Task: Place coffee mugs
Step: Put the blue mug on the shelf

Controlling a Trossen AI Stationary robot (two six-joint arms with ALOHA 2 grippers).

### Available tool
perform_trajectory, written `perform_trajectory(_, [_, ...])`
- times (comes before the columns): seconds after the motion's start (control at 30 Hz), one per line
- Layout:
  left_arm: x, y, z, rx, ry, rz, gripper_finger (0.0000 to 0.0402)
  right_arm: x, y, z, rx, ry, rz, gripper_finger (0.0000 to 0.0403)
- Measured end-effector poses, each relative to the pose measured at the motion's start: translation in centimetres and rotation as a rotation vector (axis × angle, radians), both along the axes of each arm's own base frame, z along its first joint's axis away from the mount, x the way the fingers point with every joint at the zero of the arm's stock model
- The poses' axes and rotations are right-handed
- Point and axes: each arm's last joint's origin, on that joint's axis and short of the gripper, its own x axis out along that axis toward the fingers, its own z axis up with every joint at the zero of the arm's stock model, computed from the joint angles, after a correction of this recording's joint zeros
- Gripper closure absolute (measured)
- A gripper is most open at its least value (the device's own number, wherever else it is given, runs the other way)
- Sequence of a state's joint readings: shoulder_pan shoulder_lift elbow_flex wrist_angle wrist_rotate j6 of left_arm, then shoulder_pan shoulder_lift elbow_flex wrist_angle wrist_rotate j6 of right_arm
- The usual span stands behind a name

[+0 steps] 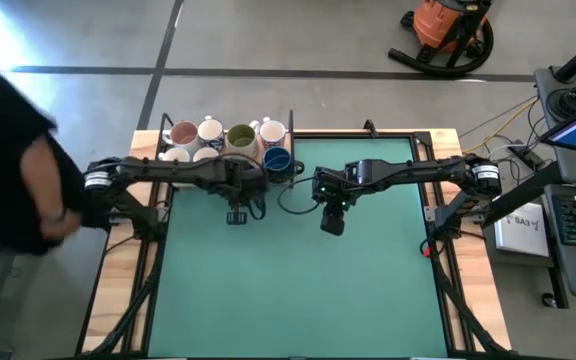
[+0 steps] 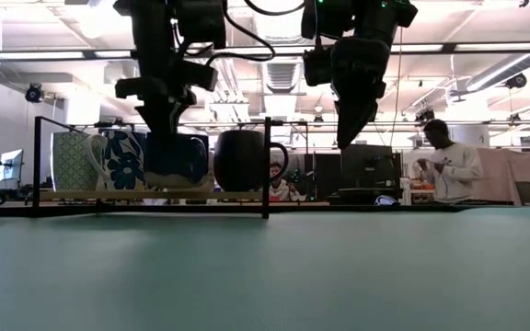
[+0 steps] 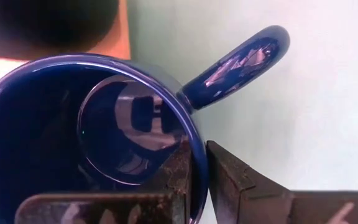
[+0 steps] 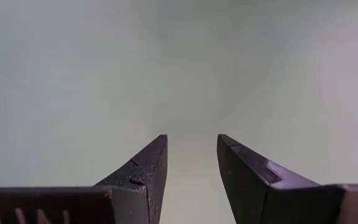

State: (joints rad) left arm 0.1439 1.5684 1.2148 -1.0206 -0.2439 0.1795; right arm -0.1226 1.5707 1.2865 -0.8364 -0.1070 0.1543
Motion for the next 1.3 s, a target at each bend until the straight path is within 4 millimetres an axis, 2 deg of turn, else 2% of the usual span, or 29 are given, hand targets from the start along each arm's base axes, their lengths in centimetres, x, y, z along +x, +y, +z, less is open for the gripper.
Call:
perform_trajectory(0.7, [-0.7, 5.7, 0.2, -0.037, -0.081, 0.112, 0.0381, 0.0, 0.0, 0.0, -0.014, 0.000, 0.036, 0.0275])
perform_trajectory(1.1, [-0.8, 5.8, 0.1, -0.086, -0.092, 0.114, 0.0379, 0.0, 0.0, 0.0, -0.013, -0.001, 0.034, 0.0275])
perform_trajectory(1.3, [-0.9, 6.0, 0.1, -0.081, -0.093, 0.123, 0.0357, 0.0, 0.0, 0.0, -0.011, -0.001, 0.030, 0.0275])
